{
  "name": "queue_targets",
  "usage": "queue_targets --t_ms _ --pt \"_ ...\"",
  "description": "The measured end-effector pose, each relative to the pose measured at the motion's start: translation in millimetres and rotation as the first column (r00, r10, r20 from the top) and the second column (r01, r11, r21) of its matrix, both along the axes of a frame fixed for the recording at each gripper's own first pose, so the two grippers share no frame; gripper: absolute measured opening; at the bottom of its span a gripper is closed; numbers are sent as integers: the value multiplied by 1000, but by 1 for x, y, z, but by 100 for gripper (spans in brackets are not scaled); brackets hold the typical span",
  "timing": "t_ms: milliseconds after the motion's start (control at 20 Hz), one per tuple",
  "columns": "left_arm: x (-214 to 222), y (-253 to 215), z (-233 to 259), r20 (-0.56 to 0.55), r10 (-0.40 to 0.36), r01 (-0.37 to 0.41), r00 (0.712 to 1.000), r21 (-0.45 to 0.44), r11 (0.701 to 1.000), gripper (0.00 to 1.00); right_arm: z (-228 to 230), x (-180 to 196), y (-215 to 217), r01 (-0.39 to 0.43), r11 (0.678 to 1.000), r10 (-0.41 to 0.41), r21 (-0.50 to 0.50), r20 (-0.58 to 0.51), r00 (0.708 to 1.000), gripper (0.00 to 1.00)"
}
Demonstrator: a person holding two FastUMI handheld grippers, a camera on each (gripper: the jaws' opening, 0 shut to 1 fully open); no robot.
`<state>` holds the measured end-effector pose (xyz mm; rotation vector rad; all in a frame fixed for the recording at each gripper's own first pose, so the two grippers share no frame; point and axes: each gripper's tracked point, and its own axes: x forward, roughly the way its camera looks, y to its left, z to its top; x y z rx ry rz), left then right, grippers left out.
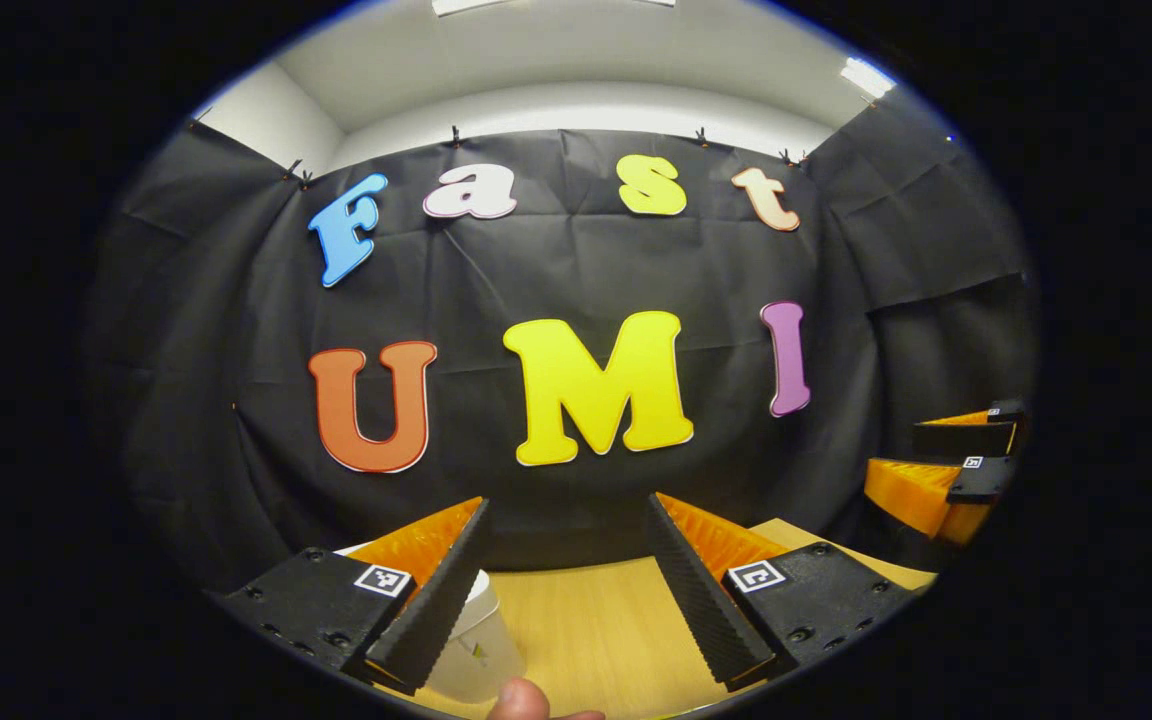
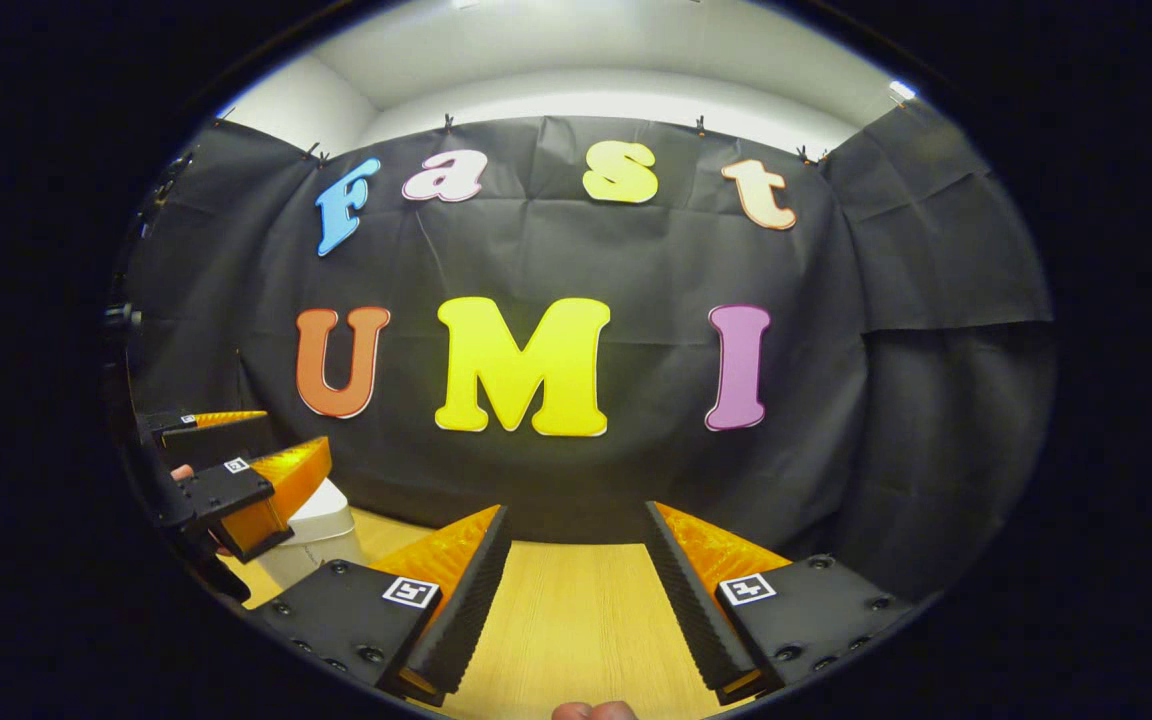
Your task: Press the lid of the desktop garbage bin to open it, pick up the crumpled paper on the desktop and throw it into the bin, then pick up the pop can on the desktop and drop it into the bin, and finally close the garbage bin lid.
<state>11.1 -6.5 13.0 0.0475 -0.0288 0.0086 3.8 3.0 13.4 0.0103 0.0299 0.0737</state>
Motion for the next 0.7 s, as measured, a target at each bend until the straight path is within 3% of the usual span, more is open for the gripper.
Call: queue_targets --t_ms 200,700 --pt "-18 -6 -11 -30 -1 -1 1000 -68 998 99 2 -8 2 8 1000 -8 -15 20 1000 86" --pt "-22 -3 -8 -37 34 -38 999 -95 995 99 13 -6 -5 30 999 -31 20 53 998 86"
